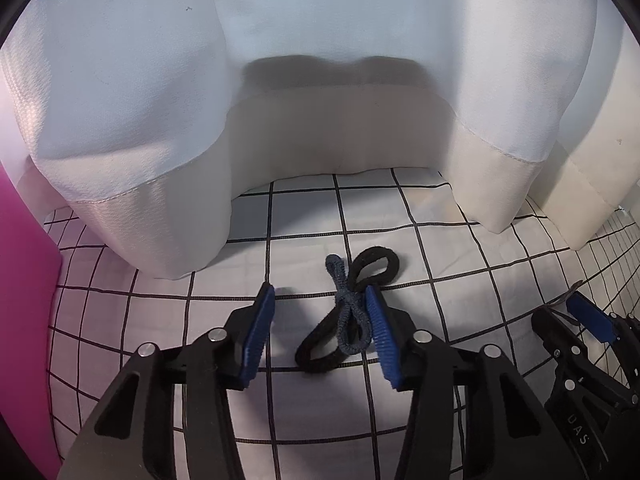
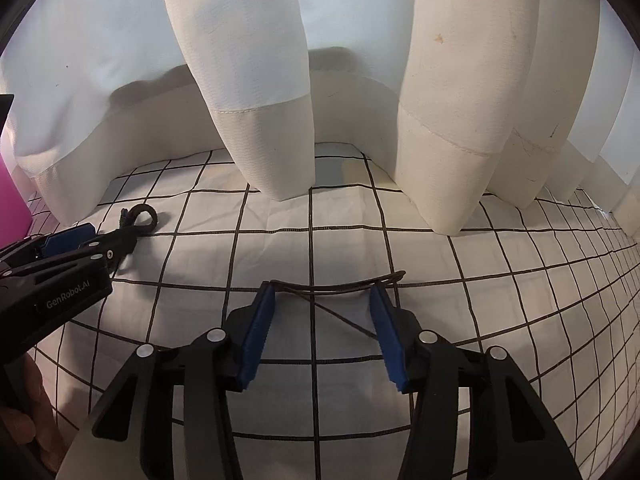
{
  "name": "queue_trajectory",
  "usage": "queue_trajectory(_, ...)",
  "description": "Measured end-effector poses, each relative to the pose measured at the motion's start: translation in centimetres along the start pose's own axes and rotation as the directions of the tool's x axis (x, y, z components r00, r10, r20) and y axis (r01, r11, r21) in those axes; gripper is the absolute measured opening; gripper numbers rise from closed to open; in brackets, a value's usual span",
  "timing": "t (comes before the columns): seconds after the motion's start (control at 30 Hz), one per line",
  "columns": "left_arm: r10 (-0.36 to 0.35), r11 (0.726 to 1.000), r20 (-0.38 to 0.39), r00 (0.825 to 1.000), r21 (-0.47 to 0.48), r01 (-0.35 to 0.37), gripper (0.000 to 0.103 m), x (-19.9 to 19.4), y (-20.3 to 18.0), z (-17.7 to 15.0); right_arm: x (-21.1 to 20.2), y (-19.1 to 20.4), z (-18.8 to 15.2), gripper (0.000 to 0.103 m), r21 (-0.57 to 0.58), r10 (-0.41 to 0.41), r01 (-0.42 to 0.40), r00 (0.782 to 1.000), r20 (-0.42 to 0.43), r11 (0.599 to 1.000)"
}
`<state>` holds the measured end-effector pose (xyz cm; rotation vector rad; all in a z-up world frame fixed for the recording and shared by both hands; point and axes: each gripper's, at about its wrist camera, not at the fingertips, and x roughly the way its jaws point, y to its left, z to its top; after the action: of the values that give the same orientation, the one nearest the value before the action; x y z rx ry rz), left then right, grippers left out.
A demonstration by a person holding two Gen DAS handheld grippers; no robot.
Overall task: Organize jewelry
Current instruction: 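Close the left tool on the black cord while the right tool grasps the brown hairpin, then carry the cord and hairpin over the pink tub and open both tools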
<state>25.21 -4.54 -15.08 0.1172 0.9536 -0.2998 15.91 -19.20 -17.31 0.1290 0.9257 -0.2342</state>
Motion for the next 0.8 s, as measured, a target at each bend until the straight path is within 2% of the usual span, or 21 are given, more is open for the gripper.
queue_trajectory(0.03, -0.001, 1.0, 0.0, 1.0, -0.002, 0.001, 0.021, -0.1, 0.0, 0.0, -0.1, -0.2, 0.0, 0.038, 0.004, 0.005, -0.005, 1.0, 0.003, 1.0)
queue_trajectory(0.07, -0.004, 1.0, 0.0, 1.0, -0.005, 0.004, 0.016, -0.2, 0.0, 0.1, -0.1, -0.4, -0.1, 0.025, 0.006, -0.007, 0.007, 1.0, 0.008, 1.0)
queue_trajectory(0.1, -0.007, 1.0, -0.002, 1.0, -0.009, 0.007, 0.015, -0.2, 0.0, 0.1, -0.3, -0.6, -0.1, 0.005, 0.001, -0.018, 0.018, 1.0, 0.019, 1.0)
queue_trajectory(0.13, -0.011, 1.0, -0.001, 1.0, -0.015, 0.011, 0.014, -0.3, 0.0, -0.2, -0.4, -0.9, -0.2, 0.002, 0.005, -0.013, 0.013, 1.0, 0.017, 1.0)
queue_trajectory(0.33, -0.026, 0.999, 0.001, 1.0, -0.036, 0.026, 0.014, -0.6, 1.3, -0.9, -0.9, -2.3, -0.6, 0.001, 0.05, 0.029, -0.031, 0.999, 0.037, 0.998)
queue_trajectory(0.53, -0.073, 0.996, 0.014, 0.997, -0.06, 0.073, 0.013, -1.9, 2.5, -1.3, -2.1, -3.7, -1.2, 0.001, 0.104, 0.093, -0.1, 0.993, 0.065, 0.99)
queue_trajectory(0.8, -0.079, 0.994, 0.053, 0.996, -0.068, 0.082, 0.013, -5.2, 2.2, -2.0, -3.9, -4.3, -2.1, 0.001, 0.089, 0.142, -0.149, 0.986, 0.086, 0.985)
